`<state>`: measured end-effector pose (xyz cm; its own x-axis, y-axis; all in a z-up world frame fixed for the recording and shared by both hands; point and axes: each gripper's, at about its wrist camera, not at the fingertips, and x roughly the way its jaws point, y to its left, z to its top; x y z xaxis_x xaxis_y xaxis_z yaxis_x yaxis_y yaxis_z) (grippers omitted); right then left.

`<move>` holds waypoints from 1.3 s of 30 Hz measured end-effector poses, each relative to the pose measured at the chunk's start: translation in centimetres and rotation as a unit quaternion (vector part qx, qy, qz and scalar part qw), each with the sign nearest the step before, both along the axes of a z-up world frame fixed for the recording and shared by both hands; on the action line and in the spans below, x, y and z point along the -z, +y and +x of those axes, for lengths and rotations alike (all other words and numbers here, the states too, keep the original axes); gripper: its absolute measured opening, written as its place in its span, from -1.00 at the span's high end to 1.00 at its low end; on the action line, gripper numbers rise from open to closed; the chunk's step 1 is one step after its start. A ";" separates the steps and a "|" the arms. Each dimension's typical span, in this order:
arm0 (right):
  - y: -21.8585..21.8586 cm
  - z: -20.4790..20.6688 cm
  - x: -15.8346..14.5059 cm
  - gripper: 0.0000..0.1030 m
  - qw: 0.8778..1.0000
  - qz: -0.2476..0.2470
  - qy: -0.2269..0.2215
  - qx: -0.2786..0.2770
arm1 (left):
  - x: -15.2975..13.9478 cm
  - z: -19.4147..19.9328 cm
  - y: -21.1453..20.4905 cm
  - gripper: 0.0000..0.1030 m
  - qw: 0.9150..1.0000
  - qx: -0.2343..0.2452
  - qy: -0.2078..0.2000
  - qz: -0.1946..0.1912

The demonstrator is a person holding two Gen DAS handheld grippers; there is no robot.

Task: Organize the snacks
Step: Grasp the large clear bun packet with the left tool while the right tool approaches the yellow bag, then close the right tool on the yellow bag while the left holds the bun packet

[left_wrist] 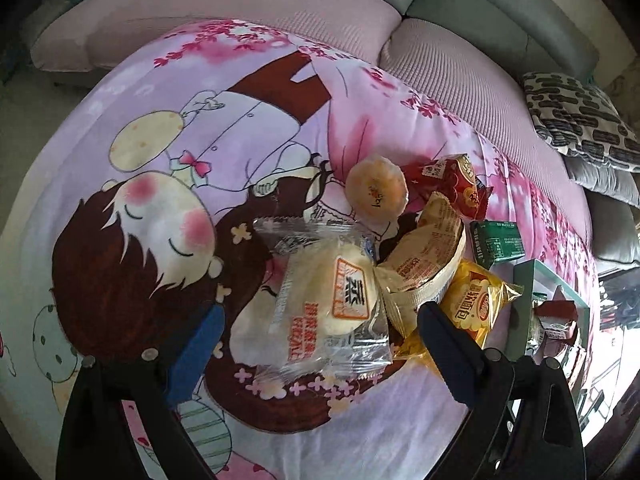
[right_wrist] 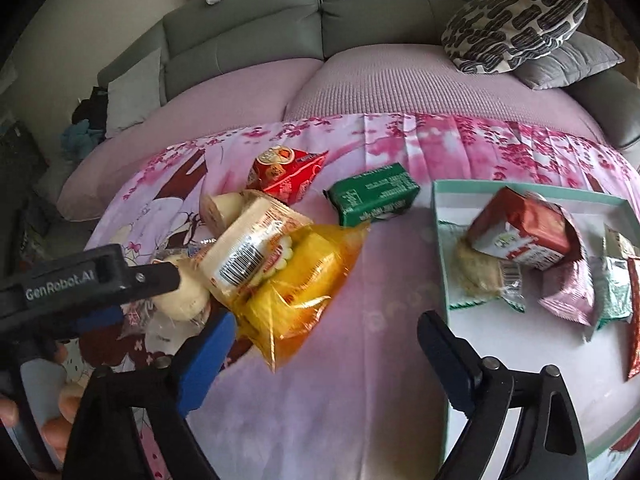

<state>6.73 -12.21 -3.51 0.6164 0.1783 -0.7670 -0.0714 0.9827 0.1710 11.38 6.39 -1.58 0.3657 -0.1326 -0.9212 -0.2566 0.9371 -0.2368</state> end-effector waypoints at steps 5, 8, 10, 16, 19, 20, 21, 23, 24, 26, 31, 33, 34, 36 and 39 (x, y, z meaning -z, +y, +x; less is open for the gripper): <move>0.7 1.0 0.6 -0.57 1.000 0.024 0.010 -0.006 | 0.8 0.6 -0.4 -0.84 1.000 0.005 0.013 -0.001; 0.9 1.8 1.1 -0.45 0.999 0.029 0.016 -0.002 | 1.2 1.0 -0.6 -0.70 1.000 0.009 0.020 -0.001; 0.7 2.3 1.6 -0.45 0.999 0.043 0.024 0.001 | 1.5 1.2 -0.7 -0.69 1.000 0.010 0.024 0.000; 0.8 3.2 2.6 -0.40 0.997 0.065 0.037 0.000 | 2.3 1.7 -1.0 -0.69 0.999 0.013 0.036 0.000; 0.9 3.3 2.7 -0.24 0.996 0.076 0.039 -0.006 | 2.3 1.7 -1.1 -0.61 0.999 0.013 0.036 -0.001; 0.9 3.3 2.7 -0.17 0.996 0.076 0.038 -0.009 | 2.3 1.7 -1.0 -0.43 0.999 0.013 0.035 -0.004; 1.0 3.2 2.6 -0.14 0.996 0.076 0.037 -0.012 | 2.3 1.8 -1.0 -0.37 0.999 0.013 0.036 -0.007; 1.1 3.1 2.6 -0.06 0.996 0.079 0.036 -0.013 | 2.4 1.9 -1.0 -0.27 0.999 0.012 0.037 -0.003; 1.1 3.1 2.5 -0.02 0.996 0.080 0.036 -0.014 | 2.4 1.9 -1.1 -0.24 0.999 0.013 0.039 0.000; 1.0 3.1 2.5 0.01 0.996 0.084 0.037 -0.014 | 2.5 1.9 -1.1 -0.20 0.999 0.013 0.039 -0.001; 0.5 2.7 2.4 0.08 0.996 0.079 0.035 -0.014 | 2.1 1.6 -1.0 -0.15 0.999 0.014 0.033 -0.001; 0.4 2.4 2.3 0.09 0.996 0.078 0.035 -0.015 | 2.0 1.5 -1.0 -0.11 0.999 0.012 0.032 -0.001; 0.3 2.3 2.2 0.09 0.996 0.077 0.034 -0.016 | 1.9 1.4 -1.0 -0.11 0.999 0.012 0.031 -0.002; 0.2 2.1 2.1 0.10 0.997 0.071 0.034 -0.018 | 1.8 1.3 -0.9 -0.10 1.000 0.011 0.029 -0.001; -0.2 1.6 2.0 0.12 0.997 0.070 0.035 -0.017 | 1.5 1.0 -1.0 -0.09 1.000 0.010 0.025 0.000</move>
